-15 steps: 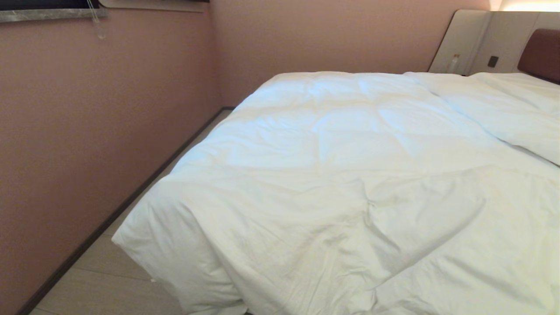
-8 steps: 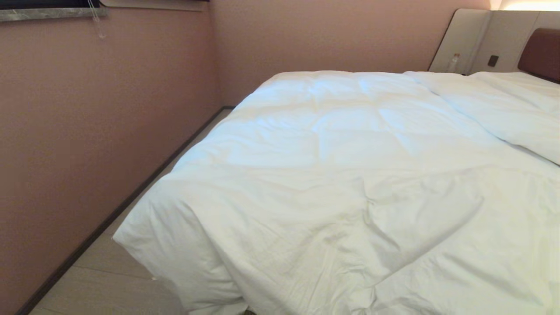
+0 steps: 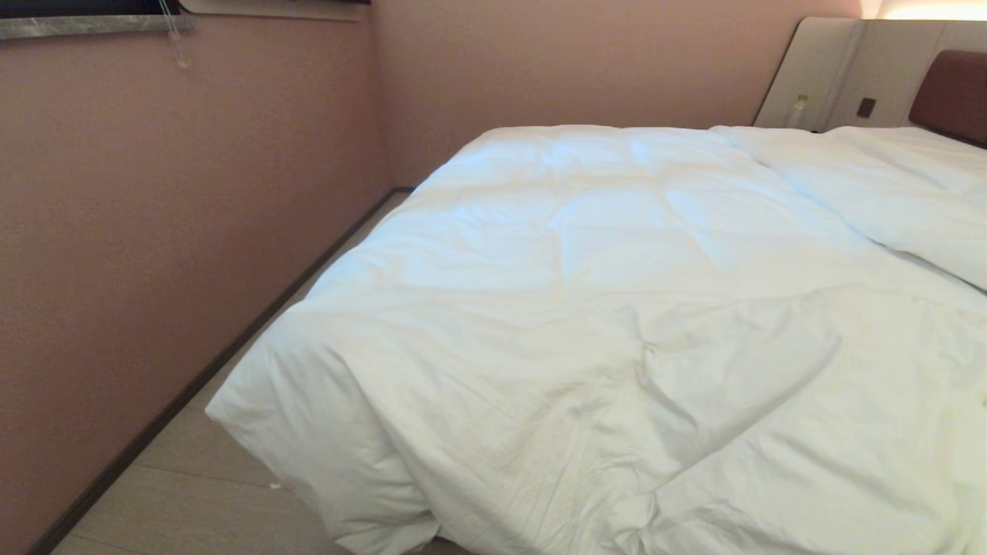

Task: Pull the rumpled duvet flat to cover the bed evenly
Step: Flatten the corners of the folded blanket

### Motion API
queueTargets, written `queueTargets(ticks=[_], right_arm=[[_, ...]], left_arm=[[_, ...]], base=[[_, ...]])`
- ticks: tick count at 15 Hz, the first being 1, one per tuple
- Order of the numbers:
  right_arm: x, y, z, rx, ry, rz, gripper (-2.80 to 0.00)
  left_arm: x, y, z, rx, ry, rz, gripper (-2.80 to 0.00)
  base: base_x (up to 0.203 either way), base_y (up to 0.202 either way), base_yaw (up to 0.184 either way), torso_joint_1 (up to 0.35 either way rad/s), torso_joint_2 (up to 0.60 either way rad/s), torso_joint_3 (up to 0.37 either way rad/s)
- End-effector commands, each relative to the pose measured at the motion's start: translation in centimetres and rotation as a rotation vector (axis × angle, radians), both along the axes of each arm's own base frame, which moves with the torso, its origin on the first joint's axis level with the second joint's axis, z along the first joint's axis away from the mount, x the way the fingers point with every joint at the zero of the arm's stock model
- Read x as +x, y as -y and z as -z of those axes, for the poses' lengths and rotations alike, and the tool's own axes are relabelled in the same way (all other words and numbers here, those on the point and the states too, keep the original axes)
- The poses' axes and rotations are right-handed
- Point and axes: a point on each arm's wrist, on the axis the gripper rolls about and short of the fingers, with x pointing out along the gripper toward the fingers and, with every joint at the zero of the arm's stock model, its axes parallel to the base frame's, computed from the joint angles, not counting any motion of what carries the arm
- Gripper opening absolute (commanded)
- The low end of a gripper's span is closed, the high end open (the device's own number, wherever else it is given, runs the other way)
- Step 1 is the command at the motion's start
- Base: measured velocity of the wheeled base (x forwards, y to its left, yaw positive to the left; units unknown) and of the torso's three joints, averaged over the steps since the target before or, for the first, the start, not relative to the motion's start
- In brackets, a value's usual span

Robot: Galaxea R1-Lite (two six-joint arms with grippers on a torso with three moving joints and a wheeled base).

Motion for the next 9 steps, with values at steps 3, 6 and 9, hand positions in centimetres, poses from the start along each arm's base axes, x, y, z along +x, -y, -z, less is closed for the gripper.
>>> queueTargets(ticks=[3,6,9], right_arm=[[0.0,0.0,0.0,-0.009,-0.001,-0.013,-2.8],[0.0,0.0,0.0,-0.016,0.018,-0.025,-2.8],[-1.8,0.4,0.5,-0.047,0.095,-0.073,-2.8]], left_arm=[[0.0,0.0,0.0,0.007,-0.001,0.0,-2.8],[0.0,0.0,0.0,-0.004,0.002,-0.002,-2.8],[0.0,0.0,0.0,-0.057,-0.001,-0.006,-2.8]], base=[[0.0,0.0,0.0,0.0,0.0,0.0],[0.0,0.0,0.0,0.0,0.0,0.0],[0.0,0.0,0.0,0.0,0.0,0.0]])
